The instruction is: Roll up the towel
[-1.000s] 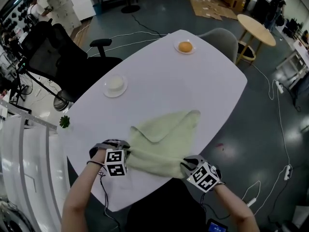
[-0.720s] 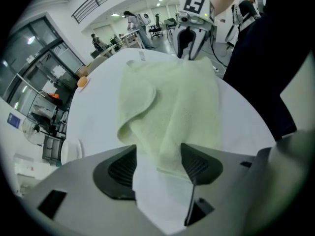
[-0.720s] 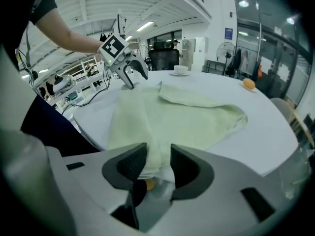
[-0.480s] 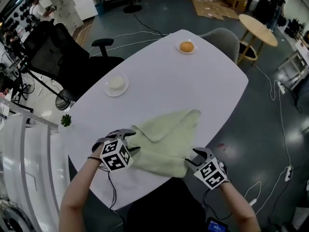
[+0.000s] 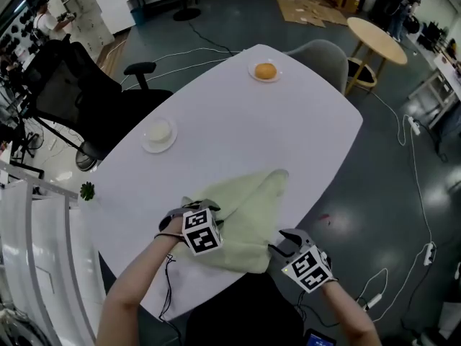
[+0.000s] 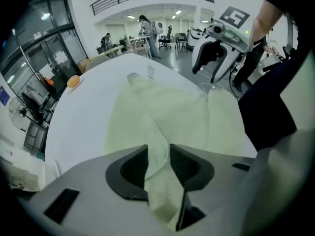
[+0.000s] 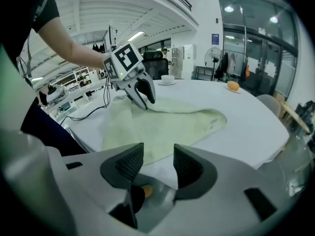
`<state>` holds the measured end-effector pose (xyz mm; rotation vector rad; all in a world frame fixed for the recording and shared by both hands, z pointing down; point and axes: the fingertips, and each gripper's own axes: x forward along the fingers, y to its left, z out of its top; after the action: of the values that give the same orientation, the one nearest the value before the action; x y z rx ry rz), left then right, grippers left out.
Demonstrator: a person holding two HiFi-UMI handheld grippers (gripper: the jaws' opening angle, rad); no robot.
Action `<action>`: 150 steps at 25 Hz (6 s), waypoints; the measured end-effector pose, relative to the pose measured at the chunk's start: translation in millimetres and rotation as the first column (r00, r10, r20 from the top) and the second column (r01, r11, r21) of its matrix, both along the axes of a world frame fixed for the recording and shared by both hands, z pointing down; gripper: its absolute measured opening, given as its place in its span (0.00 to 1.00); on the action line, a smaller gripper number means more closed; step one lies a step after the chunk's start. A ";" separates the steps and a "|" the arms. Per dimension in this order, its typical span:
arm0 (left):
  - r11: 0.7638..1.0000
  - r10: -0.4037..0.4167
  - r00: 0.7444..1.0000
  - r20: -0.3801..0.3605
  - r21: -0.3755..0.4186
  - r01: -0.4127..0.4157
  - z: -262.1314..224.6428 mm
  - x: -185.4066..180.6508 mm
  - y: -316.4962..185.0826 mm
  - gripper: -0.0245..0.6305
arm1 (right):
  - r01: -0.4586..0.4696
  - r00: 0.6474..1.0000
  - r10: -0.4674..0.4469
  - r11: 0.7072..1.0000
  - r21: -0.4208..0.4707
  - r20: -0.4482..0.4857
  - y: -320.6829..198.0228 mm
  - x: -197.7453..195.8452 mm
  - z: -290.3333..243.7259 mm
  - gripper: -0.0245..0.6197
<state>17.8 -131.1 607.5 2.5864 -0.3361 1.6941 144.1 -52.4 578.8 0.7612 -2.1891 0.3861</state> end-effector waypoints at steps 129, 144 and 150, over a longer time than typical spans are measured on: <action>0.976 0.163 0.968 0.192 0.113 -0.186 2.0 -113.9 34.4 0.14 | 0.074 0.985 -0.080 0.996 -0.043 -0.153 -3.2 -18.0 24.4 0.16; 0.981 -0.051 0.998 -0.031 0.187 0.056 -48.3 -128.8 13.8 0.58 | 0.030 0.990 -0.012 0.991 0.127 -0.138 -17.0 -1.5 -18.3 0.38; 0.980 0.030 0.999 -0.019 0.195 -0.026 -61.7 -134.3 52.2 0.58 | 0.128 0.976 -0.092 0.977 0.173 -0.200 17.2 -12.0 -35.7 0.38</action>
<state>-116.5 -79.0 545.8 2.7559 -0.4906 1.7209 132.1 -35.2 543.1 0.7391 -2.0926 0.0505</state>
